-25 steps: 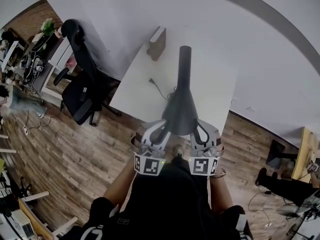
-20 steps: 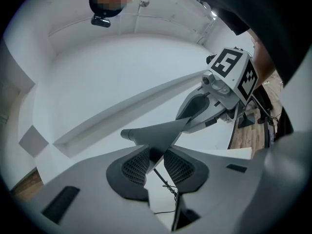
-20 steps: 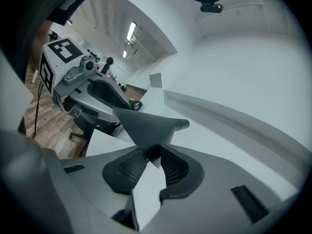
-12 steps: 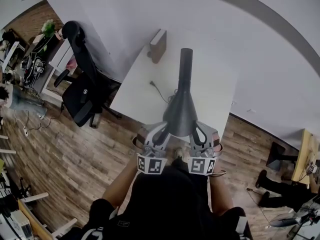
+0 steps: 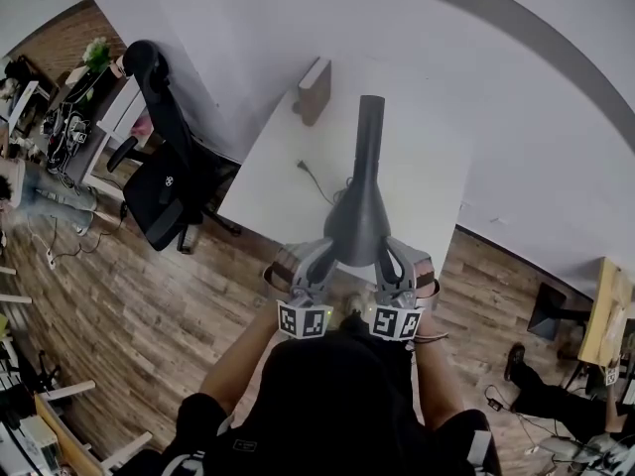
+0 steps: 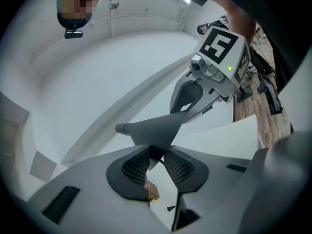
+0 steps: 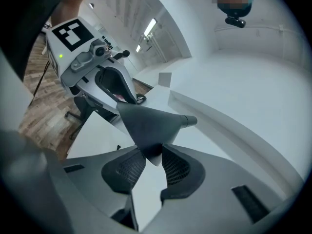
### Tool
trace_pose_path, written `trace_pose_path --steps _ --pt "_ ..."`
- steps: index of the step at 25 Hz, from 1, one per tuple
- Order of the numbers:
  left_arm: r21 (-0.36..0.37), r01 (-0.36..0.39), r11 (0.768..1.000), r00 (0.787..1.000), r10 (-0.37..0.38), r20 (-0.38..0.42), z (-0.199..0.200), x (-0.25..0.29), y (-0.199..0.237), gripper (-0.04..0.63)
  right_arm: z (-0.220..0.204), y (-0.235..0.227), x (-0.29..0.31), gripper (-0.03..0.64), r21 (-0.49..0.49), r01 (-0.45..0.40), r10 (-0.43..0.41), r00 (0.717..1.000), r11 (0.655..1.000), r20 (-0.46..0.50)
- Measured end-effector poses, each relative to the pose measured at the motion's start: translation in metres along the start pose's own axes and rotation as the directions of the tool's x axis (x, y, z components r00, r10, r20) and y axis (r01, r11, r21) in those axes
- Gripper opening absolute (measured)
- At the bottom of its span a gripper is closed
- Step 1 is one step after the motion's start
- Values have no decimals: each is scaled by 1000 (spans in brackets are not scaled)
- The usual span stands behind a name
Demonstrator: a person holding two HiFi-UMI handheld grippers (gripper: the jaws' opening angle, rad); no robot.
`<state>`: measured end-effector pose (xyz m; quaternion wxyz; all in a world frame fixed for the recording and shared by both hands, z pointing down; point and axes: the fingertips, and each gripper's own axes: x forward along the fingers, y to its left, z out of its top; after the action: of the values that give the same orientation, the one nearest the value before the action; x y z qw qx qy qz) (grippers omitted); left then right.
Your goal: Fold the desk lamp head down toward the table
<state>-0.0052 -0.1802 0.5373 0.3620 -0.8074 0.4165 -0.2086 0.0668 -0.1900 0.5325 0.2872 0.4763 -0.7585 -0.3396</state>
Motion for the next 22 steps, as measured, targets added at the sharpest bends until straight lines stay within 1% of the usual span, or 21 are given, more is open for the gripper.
trace_pose_path --steps 6,11,22 --pt "78 -16 997 999 18 -31 -12 6 -8 103 -9 7 7 117 -72 23 -24 1000 997 -4" --pt "132 -40 990 998 46 -39 -21 13 -15 103 -19 15 13 121 -117 28 -30 999 993 -14" --pt "188 -75 979 995 87 -57 -34 23 -23 104 -30 21 24 132 -182 34 -39 999 983 -21"
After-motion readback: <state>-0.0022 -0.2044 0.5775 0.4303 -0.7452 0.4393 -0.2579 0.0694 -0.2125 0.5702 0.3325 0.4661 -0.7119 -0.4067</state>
